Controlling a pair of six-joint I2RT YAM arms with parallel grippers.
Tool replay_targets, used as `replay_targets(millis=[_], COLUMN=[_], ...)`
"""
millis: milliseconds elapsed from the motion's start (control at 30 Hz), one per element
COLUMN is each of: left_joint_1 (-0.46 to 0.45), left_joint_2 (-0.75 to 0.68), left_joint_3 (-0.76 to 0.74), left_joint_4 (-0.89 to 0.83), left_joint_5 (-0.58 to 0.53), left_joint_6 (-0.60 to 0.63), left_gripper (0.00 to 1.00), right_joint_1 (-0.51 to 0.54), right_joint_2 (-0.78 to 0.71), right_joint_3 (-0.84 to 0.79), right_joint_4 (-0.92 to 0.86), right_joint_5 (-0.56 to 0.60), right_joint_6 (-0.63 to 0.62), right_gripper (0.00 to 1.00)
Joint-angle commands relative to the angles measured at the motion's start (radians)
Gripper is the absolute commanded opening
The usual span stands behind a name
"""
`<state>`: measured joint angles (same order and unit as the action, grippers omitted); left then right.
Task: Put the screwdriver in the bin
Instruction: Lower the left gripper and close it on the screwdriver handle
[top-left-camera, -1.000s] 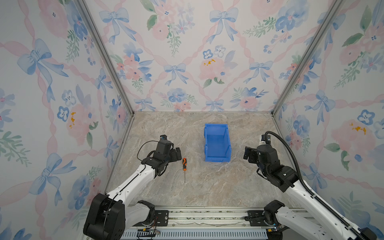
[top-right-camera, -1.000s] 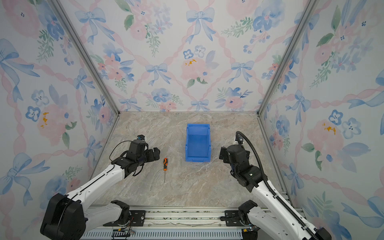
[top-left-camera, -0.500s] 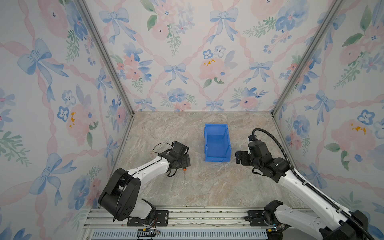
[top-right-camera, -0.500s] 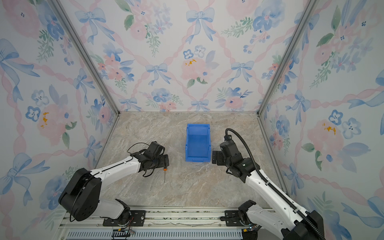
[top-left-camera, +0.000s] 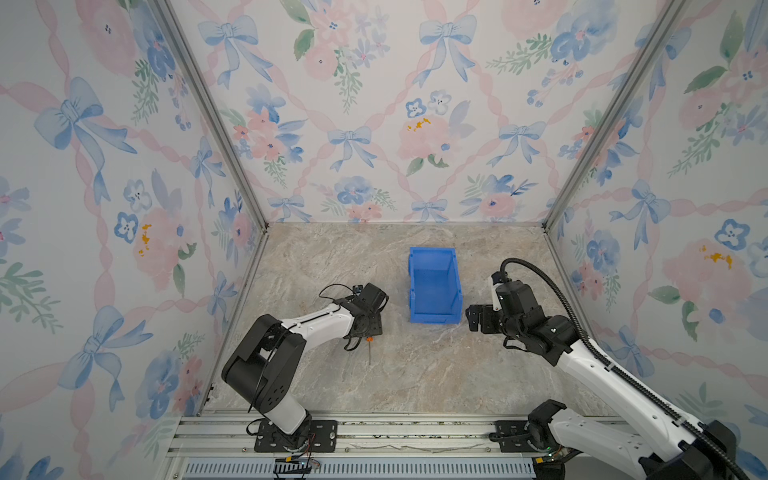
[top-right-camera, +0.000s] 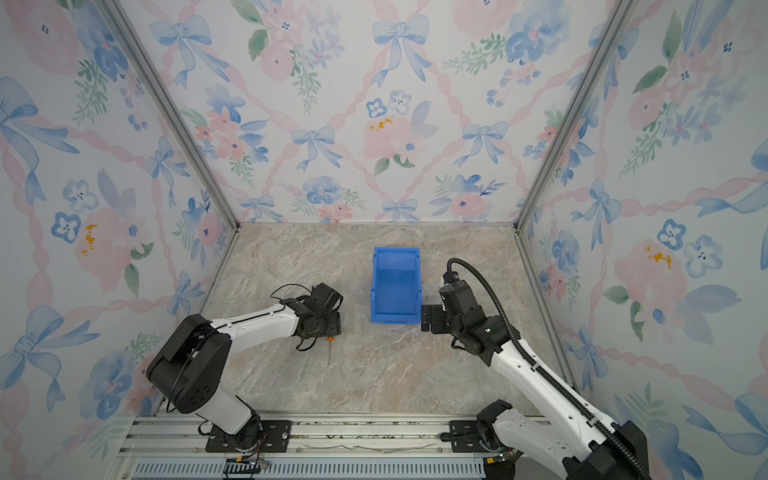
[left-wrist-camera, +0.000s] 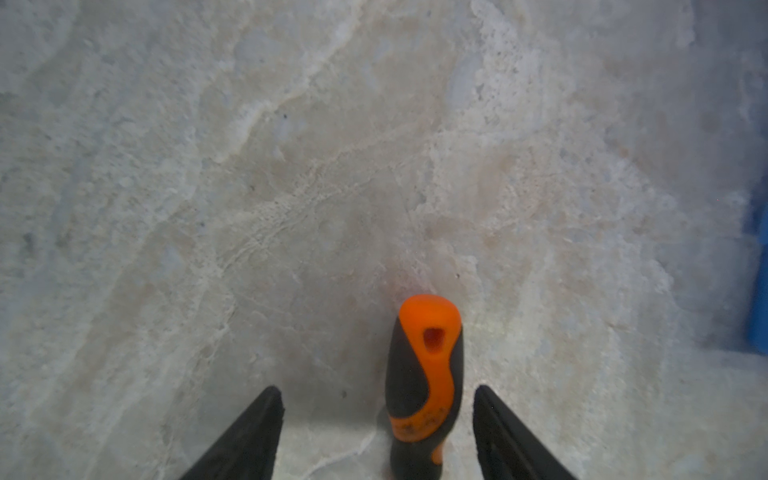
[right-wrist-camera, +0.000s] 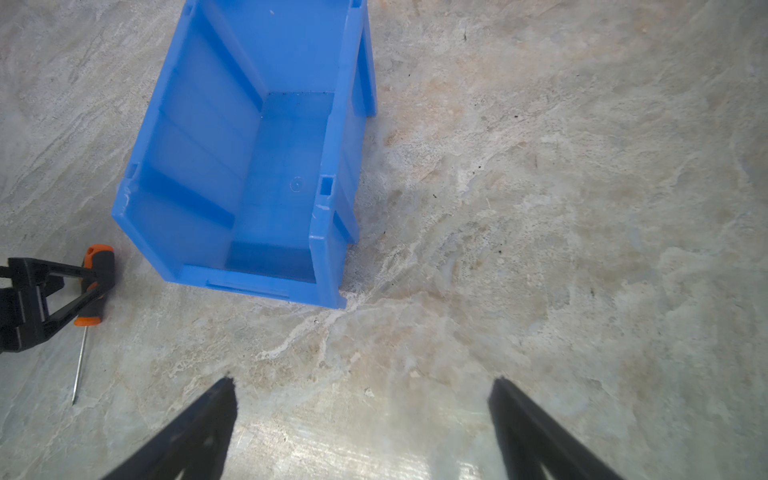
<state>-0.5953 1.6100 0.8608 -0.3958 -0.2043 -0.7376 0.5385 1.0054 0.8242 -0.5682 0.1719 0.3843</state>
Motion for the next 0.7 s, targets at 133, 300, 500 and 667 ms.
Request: replay_targets(millis=[133, 300, 500, 667], left_joint_1=[-0.01, -0.032, -0.046, -0.055], left_joint_2=[0.043, 0.087, 0.1, 0.101], left_joint_3=[0.016, 0.042, 0.039, 0.026], left_joint_4=[-0.031, -0.032, -0.032, -0.03], left_joint_5=[-0.04, -0.057, -0.067, -0.078], left_joint_6=[-0.017, -0.034, -0.054, -0.082], left_gripper=[0.6, 0.51, 0.4, 0.24], right_joint_1=[0.007, -0.007, -0.052, -0.107], right_joint_2=[-0.036, -0.07, -0.094, -0.098], right_joint_3=[0.019, 0.009, 0.022, 0.041], right_joint_4=[-0.017, -0.026, -0.042, -0.049], right_joint_5=[0.013, 0.026, 0.002, -0.054], right_joint_6=[-0.044, -0.067, -0.11, -0.154], right_gripper=[0.97, 0.97, 0.97, 0.97])
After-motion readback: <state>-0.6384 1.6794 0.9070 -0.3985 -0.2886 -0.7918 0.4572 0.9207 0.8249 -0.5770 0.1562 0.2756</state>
